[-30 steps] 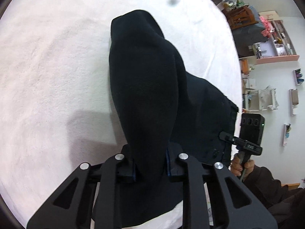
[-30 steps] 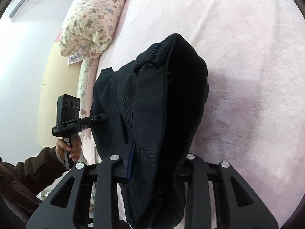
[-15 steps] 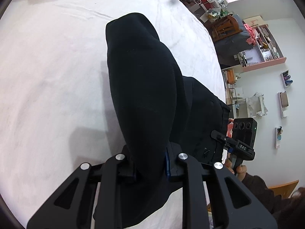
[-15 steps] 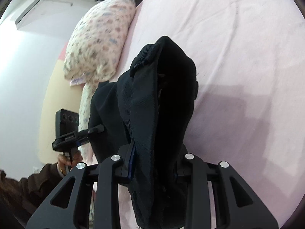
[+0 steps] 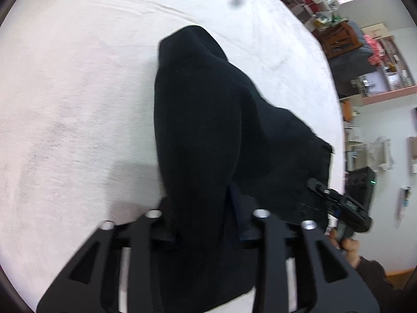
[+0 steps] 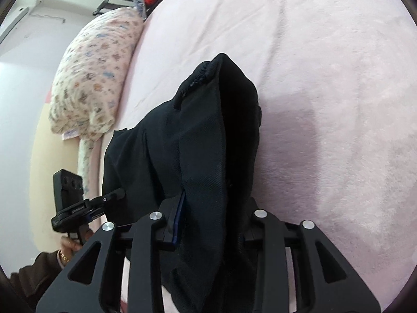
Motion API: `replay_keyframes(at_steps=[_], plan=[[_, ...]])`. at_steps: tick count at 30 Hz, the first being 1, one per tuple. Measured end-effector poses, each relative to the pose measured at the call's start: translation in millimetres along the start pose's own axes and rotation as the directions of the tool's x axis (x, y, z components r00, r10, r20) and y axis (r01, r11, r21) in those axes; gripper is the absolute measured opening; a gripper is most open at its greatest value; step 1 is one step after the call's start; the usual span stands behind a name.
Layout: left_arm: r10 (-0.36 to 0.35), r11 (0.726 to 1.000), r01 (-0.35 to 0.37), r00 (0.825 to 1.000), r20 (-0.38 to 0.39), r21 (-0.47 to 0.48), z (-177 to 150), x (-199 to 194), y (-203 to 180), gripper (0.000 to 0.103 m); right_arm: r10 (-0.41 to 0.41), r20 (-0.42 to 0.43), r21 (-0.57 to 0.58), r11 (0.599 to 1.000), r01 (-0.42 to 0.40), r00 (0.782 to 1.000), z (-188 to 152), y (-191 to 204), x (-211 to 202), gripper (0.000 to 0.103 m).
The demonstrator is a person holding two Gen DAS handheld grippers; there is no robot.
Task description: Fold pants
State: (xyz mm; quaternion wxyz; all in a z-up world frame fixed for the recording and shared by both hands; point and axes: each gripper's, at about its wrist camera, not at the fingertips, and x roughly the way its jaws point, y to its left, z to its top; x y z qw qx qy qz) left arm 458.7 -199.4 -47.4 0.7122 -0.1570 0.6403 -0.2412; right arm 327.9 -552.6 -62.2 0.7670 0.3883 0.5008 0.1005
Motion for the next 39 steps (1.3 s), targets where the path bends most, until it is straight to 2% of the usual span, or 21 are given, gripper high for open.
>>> replay_keyframes(at_steps=[1, 3, 5, 7, 9, 10, 12, 14, 15, 17, 18, 20, 24, 28, 32, 36, 39], plan=[[0.031, 1.0, -0.031, 0.999, 0.013, -0.001, 0, 0, 0, 0.056, -0.014, 0.002, -0.002, 1.0, 0.014, 1.0, 0, 1, -1, 0.04], [0.103, 0.995, -0.103, 0.992, 0.07, -0.003, 0, -8, 0, 0.083, -0.043, -0.003, -0.014, 0.999, 0.043, 0.999, -1, 4, -3, 0.042], [0.193, 0.981, -0.192, 0.974, 0.121, -0.022, 2, -20, 3, 0.096, -0.071, -0.002, -0.029, 0.997, 0.071, 0.997, -1, 7, -8, 0.046], [0.271, 0.962, -0.264, 0.948, 0.167, -0.063, 2, -39, 11, 0.098, -0.103, 0.019, -0.042, 0.994, 0.104, 0.994, -2, 11, -18, 0.048], [0.361, 0.932, -0.347, 0.902, 0.235, -0.101, 0, -64, 15, 0.098, -0.151, 0.064, -0.056, 0.986, 0.155, 0.986, -5, 15, -33, 0.05], [0.4, 0.916, -0.386, 0.873, 0.279, -0.104, -3, -76, 12, 0.098, -0.182, 0.097, -0.069, 0.98, 0.189, 0.978, -6, 17, -41, 0.05], [0.427, 0.9, -0.43, 0.831, 0.356, -0.075, -10, -92, -2, 0.101, -0.234, 0.192, -0.109, 0.96, 0.258, 0.953, -11, 29, -59, 0.05], [0.423, 0.89, -0.456, 0.807, 0.413, -0.02, -22, -99, -25, 0.101, -0.256, 0.281, -0.159, 0.938, 0.308, 0.925, -18, 47, -68, 0.05], [0.414, 0.886, -0.464, 0.803, 0.429, 0.014, -27, -97, -40, 0.101, -0.27, 0.321, -0.197, 0.919, 0.343, 0.908, -22, 61, -69, 0.05], [0.385, 0.883, -0.462, 0.812, 0.439, 0.08, -41, -89, -64, 0.101, -0.294, 0.351, -0.257, 0.883, 0.393, 0.889, -29, 81, -62, 0.058], [0.367, 0.886, -0.451, 0.822, 0.435, 0.106, -50, -84, -72, 0.101, -0.312, 0.359, -0.302, 0.853, 0.426, 0.88, -35, 93, -53, 0.062], [0.325, 0.891, -0.424, 0.845, 0.425, 0.161, -63, -70, -89, 0.101, -0.33, 0.363, -0.367, 0.809, 0.459, 0.872, -44, 109, -38, 0.062], [0.301, 0.894, -0.399, 0.872, 0.386, 0.205, -78, -45, -104, 0.101, -0.343, 0.327, -0.389, 0.8, 0.456, 0.881, -51, 115, -15, 0.062], [0.303, 0.898, -0.387, 0.889, 0.343, 0.21, -78, -24, -105, 0.101, -0.375, 0.31, -0.381, 0.793, 0.475, 0.874, -56, 111, -2, 0.061], [0.355, 0.884, -0.419, 0.891, 0.284, 0.207, -80, -3, -97, 0.101, -0.421, 0.291, -0.372, 0.777, 0.507, 0.859, -60, 103, 8, 0.062], [0.393, 0.861, -0.455, 0.879, 0.27, 0.228, -80, 9, -93, 0.101, -0.459, 0.29, -0.396, 0.741, 0.542, 0.84, -65, 100, 22, 0.062], [0.422, 0.84, -0.483, 0.868, 0.262, 0.248, -80, 16, -93, 0.101, -0.467, 0.295, -0.403, 0.731, 0.551, 0.834, -70, 97, 26, 0.065]])
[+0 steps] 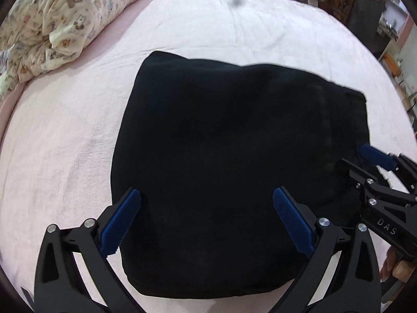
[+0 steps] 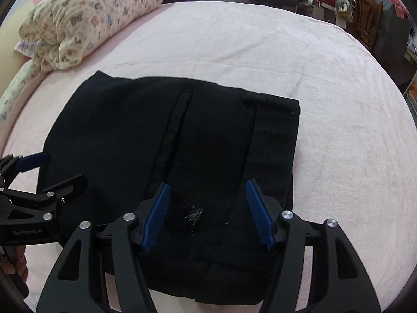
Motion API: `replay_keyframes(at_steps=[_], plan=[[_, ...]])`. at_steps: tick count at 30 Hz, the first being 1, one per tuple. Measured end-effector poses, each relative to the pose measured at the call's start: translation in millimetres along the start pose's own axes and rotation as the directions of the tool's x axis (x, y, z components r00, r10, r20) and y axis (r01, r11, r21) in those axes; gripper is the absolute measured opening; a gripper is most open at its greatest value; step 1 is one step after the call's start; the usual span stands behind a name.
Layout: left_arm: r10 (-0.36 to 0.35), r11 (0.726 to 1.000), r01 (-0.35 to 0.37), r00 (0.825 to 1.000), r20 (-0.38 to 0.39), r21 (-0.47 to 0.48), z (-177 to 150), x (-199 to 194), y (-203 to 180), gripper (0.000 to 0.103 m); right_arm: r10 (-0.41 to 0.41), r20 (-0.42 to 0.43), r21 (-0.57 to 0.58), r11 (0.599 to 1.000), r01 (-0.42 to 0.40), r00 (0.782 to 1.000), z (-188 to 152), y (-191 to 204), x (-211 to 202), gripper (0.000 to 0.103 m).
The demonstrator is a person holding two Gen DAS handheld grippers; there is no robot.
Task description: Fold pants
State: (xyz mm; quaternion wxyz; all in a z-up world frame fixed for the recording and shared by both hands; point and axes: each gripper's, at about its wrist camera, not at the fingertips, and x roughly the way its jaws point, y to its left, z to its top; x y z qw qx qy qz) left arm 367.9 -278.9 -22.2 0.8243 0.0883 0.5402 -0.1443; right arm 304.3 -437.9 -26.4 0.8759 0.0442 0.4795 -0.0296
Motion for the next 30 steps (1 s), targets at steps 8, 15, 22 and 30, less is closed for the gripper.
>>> replay_keyframes(at_steps=[8, 15, 22, 30], plan=[[0.019, 1.0, -0.019, 1.0, -0.006, 0.014, -5, 14, 0, 0.101, -0.02, 0.013, -0.008, 1.0, 0.02, 1.0, -5, 7, 8, 0.072], [0.025, 1.0, -0.025, 0.999, 0.027, 0.0, -8, 17, 0, 0.101, -0.047, 0.039, -0.033, 0.998, 0.049, 0.998, -10, 9, 16, 0.079], [0.049, 0.999, -0.05, 0.998, 0.037, 0.019, -9, 16, -4, 0.101, -0.057, 0.027, -0.029, 0.998, 0.057, 0.998, -8, 8, 15, 0.082], [0.062, 0.996, -0.064, 0.997, 0.035, 0.065, -10, 9, -7, 0.101, -0.082, -0.02, 0.045, 0.996, 0.083, 0.996, -2, -1, 13, 0.102]])
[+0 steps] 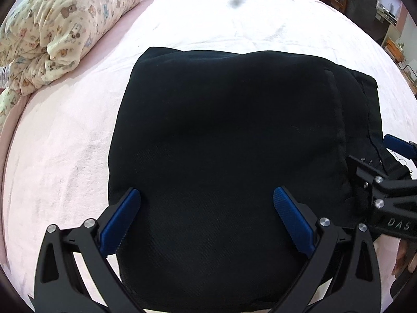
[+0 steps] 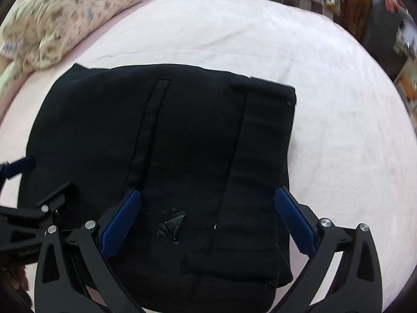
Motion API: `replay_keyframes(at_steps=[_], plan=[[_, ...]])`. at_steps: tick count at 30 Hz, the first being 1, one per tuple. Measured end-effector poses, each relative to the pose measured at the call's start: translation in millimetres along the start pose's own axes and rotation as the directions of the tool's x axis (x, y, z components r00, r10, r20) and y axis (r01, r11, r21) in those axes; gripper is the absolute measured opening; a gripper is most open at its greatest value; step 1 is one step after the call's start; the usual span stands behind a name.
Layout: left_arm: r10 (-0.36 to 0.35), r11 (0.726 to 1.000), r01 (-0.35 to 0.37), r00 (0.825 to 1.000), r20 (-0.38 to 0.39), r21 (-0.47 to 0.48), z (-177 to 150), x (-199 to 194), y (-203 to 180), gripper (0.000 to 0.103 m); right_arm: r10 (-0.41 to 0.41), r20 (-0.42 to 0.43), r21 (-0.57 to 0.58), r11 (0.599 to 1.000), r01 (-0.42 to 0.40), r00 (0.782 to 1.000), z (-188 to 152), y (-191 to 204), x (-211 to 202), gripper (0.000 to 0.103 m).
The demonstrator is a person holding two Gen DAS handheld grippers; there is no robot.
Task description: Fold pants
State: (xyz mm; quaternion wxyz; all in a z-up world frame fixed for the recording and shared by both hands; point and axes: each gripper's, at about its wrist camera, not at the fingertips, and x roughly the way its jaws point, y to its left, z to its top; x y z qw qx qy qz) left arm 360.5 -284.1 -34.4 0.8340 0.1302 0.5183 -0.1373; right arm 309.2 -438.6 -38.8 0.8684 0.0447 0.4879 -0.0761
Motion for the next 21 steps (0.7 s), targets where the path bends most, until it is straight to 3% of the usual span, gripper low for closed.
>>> replay_keyframes(at_steps=[7, 17, 21], plan=[[0.051, 0.999, -0.051, 0.998, 0.028, -0.006, -7, -16, 3, 0.101, -0.011, 0.054, -0.034, 0.999, 0.013, 0.998, -13, 5, -24, 0.102], [0.124, 0.992, -0.119, 0.981, 0.15, -0.04, -20, -73, 12, 0.101, -0.012, 0.141, -0.039, 0.999, 0.018, 0.99, -26, 15, -72, 0.102], [0.115, 0.993, -0.107, 0.976, 0.187, -0.055, -26, -94, 15, 0.101, -0.011, 0.172, -0.045, 0.999, 0.019, 0.985, -38, 23, -97, 0.102]])
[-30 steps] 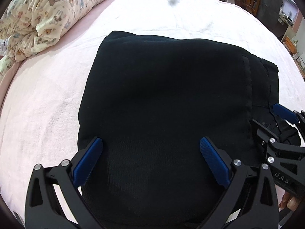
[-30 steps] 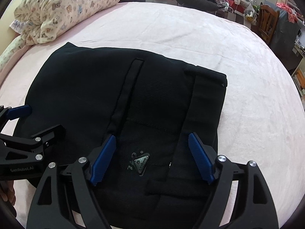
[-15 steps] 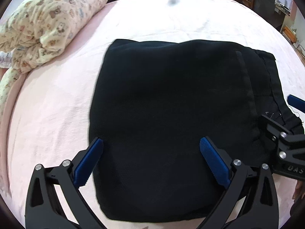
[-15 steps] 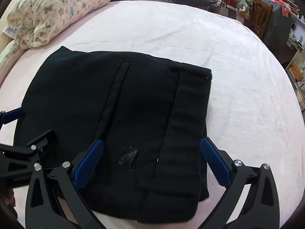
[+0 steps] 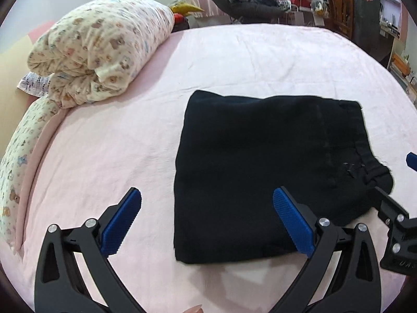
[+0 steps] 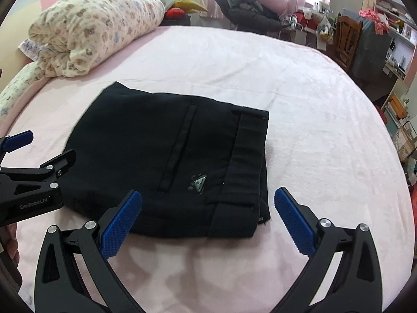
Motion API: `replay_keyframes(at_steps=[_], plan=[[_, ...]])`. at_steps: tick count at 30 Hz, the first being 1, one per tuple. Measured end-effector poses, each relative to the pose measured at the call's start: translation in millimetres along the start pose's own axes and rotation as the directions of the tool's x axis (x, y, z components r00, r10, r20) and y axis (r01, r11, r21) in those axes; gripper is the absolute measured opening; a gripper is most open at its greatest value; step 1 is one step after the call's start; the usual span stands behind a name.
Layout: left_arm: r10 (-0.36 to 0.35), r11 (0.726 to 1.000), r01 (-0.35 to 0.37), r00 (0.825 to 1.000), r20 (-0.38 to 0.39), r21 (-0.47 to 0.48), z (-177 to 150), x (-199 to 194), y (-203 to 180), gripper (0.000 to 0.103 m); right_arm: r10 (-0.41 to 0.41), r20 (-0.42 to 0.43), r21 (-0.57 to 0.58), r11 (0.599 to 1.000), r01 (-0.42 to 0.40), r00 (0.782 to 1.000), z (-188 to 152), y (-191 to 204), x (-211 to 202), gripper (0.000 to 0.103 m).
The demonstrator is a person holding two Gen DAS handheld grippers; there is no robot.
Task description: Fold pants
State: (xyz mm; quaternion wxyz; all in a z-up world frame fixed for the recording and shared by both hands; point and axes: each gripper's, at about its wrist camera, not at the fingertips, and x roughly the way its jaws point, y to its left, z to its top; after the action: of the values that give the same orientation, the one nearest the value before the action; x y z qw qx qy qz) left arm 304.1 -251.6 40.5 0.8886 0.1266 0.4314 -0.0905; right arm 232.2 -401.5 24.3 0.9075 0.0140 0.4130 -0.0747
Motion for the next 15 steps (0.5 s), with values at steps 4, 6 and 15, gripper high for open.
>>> replay_keyframes(at_steps=[4, 6, 15], plan=[[-0.018, 0.999, 0.018, 1.0, 0.006, -0.042, -4, -17, 13, 0.101, 0.003, 0.029, 0.018, 1.0, -0.004, 1.0, -8, 6, -27, 0.102], [-0.005, 0.999, 0.006, 1.0, 0.02, -0.05, -10, -33, 16, 0.101, -0.001, 0.042, 0.023, 1.0, 0.0, 0.999, -11, 11, -39, 0.102], [0.019, 0.998, -0.014, 0.996, 0.085, -0.063, -39, -92, 32, 0.101, -0.013, 0.062, 0.022, 1.0, 0.012, 0.998, -29, 34, -74, 0.102]])
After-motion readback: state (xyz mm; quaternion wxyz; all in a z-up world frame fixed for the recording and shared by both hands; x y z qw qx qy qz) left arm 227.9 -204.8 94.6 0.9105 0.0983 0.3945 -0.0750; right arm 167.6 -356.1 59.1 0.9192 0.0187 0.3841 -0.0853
